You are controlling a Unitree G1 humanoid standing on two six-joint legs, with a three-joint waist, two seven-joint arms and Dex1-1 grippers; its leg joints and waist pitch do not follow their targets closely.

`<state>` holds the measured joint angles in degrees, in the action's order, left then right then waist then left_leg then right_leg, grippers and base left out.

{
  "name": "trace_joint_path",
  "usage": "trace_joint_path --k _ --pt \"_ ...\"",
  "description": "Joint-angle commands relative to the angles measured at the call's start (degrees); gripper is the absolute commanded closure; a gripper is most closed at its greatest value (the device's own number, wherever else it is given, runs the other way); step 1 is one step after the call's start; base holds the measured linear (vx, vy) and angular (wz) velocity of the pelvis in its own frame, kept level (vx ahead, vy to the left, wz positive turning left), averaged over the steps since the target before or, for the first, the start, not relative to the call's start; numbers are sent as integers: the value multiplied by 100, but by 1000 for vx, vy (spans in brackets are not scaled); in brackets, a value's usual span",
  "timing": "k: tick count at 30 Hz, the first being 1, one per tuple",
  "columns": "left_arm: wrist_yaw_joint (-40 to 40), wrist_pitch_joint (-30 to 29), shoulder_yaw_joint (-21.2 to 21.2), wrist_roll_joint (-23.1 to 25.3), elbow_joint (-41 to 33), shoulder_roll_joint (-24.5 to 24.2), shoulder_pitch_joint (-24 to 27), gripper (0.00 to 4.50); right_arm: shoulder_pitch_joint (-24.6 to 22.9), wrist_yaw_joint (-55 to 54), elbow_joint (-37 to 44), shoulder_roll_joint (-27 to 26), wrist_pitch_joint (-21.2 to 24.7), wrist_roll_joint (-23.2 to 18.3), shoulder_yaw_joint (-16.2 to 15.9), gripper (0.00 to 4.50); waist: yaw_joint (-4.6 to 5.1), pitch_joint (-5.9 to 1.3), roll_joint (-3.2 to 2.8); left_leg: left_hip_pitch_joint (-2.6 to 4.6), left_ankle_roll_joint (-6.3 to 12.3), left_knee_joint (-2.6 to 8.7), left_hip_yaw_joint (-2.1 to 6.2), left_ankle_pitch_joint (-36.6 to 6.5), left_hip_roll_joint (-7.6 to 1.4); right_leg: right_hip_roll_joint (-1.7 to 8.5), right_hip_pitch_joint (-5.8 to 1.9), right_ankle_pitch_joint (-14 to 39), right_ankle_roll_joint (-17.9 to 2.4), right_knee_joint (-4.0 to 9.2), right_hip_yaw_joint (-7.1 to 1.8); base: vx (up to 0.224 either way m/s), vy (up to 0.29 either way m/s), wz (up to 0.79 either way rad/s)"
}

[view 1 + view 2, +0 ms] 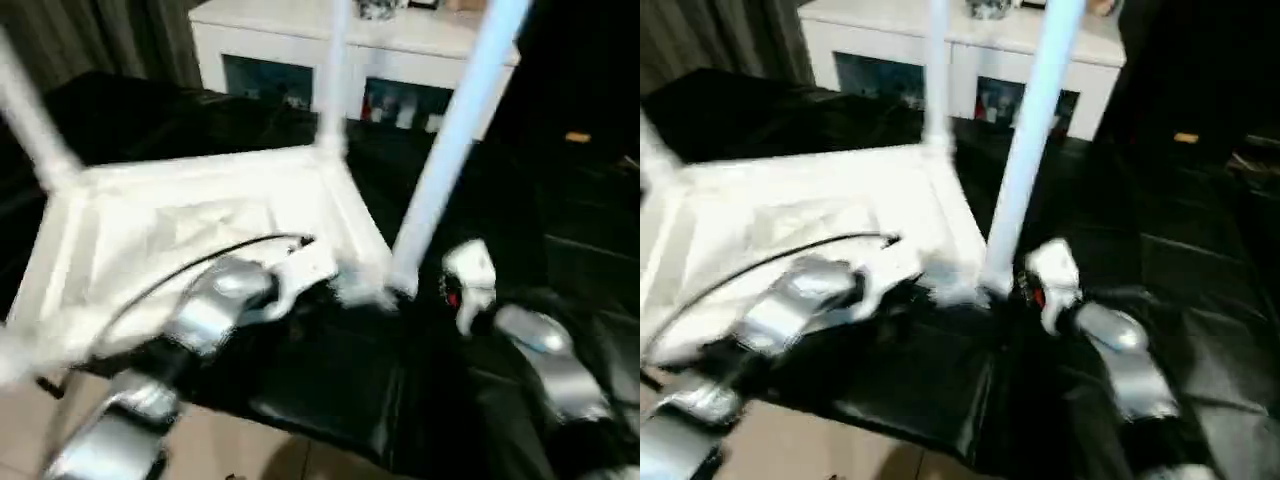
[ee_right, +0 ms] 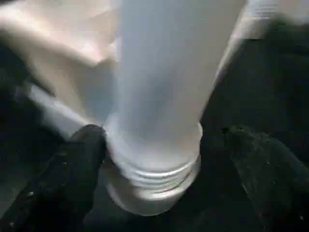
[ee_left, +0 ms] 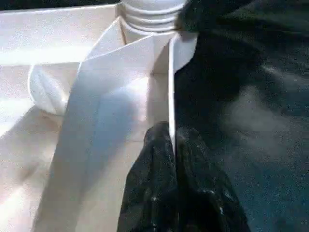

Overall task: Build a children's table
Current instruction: Rotate leg to tighten

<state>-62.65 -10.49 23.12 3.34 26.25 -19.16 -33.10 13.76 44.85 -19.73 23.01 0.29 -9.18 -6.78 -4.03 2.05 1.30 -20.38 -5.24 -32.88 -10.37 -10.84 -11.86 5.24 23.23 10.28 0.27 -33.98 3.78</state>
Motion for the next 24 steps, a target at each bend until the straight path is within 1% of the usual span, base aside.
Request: trace_joint_path --k 1,2,4,5,6,8,9,12,13,14,15,16,19,20,22,24 --pt "-596 -261 392 -167 -311 -32 180 450 -6 295 131 123 -92 -37 -99 22 -10 -285 44 -5 545 371 -4 -1145 -150 259 -306 795 -1434 323 -226 0 0 0" --pt "-674 -306 410 -172 -387 -80 212 450 2 356 123 141 -108 -49 -124 22 -1 -270 48 -14 507 381 -3 -1173 -148 261 -302 919 -1404 334 -229 0 0 0" --pt "-720 -292 401 -153 -418 -107 237 450 22 394 95 138 -130 -31 -115 22 0 -271 41 -2 464 384 -2 -1198 -146 257 -294 1006 -1373 346 -232 0 0 0" --pt "-713 -272 391 -133 -412 -108 244 450 39 417 75 126 -133 -34 -103 22 -1 -262 52 5 420 383 -5 -1259 -140 259 -287 1115 -1336 360 -239 0 0 0" --pt "-708 -257 383 -118 -407 -110 250 450 50 433 60 117 -136 -37 -94 22 -3 -267 60 6 412 379 -7 -1261 -135 258 -290 1131 -1321 363 -239 0 0 0" --pt "-710 -247 368 -108 -446 -140 273 450 76 565 43 109 -121 -96 -55 50 -9 -272 60 5 398 376 -4 -1213 -131 256 -294 1090 -1296 352 -241 0 0 0" --pt "-708 -245 366 -106 -448 -143 274 450 80 583 42 107 -117 -108 -50 50 -12 -274 59 4 404 377 -2 -1197 -131 255 -298 1056 -1291 348 -238 0 0 0" --pt "-726 -275 362 -118 -501 -182 282 450 89 703 43 136 -118 -177 -63 80 -18 -289 57 -1 443 361 -2 -1049 -128 248 -308 805 -1340 316 -237 0 0 0" --pt "-726 -275 362 -118 -501 -182 282 450 89 703 43 136 -118 -177 -63 90 -22 -295 49 2 463 356 -4 -996 -127 246 -312 704 -1367 308 -237 0 0 0" --pt "-732 -299 362 -115 -522 -199 282 450 82 746 46 148 -117 -204 -67 90 -25 -300 48 2 473 349 -5 -963 -126 246 -315 641 -1386 298 -237 0 0 0" --pt "-738 -316 362 -114 -534 -210 283 450 64 772 55 158 -115 -217 -70 105 -27 -299 53 4 495 346 -9 -944 -125 243 -315 584 -1414 294 -237 0 0 0" --pt "-748 -342 366 -115 -551 -226 286 450 23 812 72 166 -104 -239 -68 115 -31 -301 37 5 506 342 -9 -928 -123 243 -318 553 -1438 288 -236 0 0 0" --pt "-756 -359 374 -112 -558 -240 290 450 -18 843 85 167 -94 -255 -61 140 -32 -300 42 6 497 346 -6 -964 -125 244 -321 612 -1439 295 -232 0 0 0" --pt "-768 -362 385 -99 -551 -254 294 450 -36 857 92 149 -72 -265 -41 149 -36 -300 30 12 484 346 -6 -980 -126 243 -318 626 -1438 297 -233 0 0 0" --pt "-778 -367 392 -94 -550 -263 296 450 -44 866 97 140 -63 -268 -31 166 -36 -302 36 10 477 347 -5 -972 -125 240 -323 592 -1448 292 -233 0 0 0" --pt "-787 -384 401 -92 -554 -272 298 450 -70 890 109 123 -40 -286 -28 172 -37 -305 37 8 472 344 -3 -957 -123 240 -328 567 -1448 286 -231 0 0 0"
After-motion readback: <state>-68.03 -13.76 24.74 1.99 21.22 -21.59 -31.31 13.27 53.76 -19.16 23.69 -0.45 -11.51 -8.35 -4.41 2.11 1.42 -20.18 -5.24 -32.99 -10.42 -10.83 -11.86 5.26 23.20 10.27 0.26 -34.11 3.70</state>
